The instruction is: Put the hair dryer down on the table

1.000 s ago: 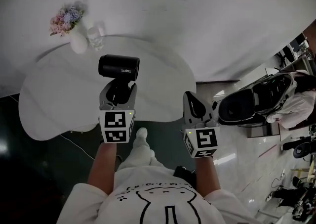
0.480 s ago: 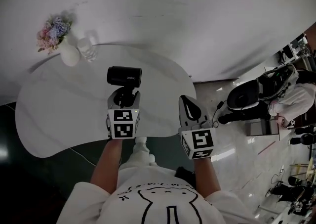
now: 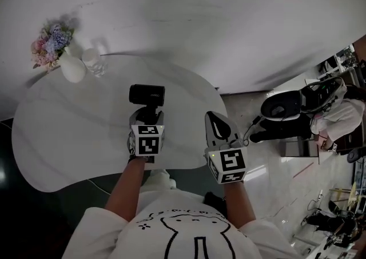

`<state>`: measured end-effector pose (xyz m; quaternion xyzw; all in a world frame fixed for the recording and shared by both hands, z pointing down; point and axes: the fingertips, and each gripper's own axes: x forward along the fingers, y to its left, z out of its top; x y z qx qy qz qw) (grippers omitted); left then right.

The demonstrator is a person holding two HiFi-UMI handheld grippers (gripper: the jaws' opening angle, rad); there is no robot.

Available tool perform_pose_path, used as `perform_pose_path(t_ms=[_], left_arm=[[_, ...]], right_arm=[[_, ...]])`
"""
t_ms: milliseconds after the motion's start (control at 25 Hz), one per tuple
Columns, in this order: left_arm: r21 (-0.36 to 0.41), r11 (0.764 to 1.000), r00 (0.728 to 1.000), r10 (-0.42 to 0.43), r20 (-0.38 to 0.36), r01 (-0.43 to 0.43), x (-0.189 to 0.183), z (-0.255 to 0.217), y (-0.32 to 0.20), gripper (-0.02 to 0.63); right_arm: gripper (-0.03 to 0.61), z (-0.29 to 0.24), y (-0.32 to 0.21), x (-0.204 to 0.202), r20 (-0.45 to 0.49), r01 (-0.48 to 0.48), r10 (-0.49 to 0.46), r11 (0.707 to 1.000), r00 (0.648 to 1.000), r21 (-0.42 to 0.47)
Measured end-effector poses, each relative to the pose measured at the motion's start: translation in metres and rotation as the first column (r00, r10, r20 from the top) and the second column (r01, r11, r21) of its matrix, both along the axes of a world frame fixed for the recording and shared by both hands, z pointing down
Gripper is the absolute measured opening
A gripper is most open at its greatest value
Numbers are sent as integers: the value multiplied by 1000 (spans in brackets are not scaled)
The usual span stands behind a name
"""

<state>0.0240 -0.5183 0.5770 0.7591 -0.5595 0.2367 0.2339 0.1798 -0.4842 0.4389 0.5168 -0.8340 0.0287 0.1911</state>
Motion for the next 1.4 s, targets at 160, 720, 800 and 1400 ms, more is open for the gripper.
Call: perform_pose_path(t_ms=[160, 720, 800, 1400], left_arm=[[-87, 995, 999, -42, -17, 40, 1, 20, -8, 247], [-228, 966, 992, -126, 4, 123, 5, 58, -19, 247], [-228, 965, 992, -129, 13, 129, 5, 59, -21, 247], [-232, 962, 987, -125, 105, 146, 8, 68, -23, 247]], right_arm=[[0, 5, -12, 2, -13, -5, 5, 1000, 1000, -16], [0, 22, -28, 8, -28, -31, 29, 998, 999, -56], [0, 24, -29, 9, -30, -36, 34, 998, 999, -59], [0, 25, -26, 11, -22, -26, 24, 997, 999, -66]])
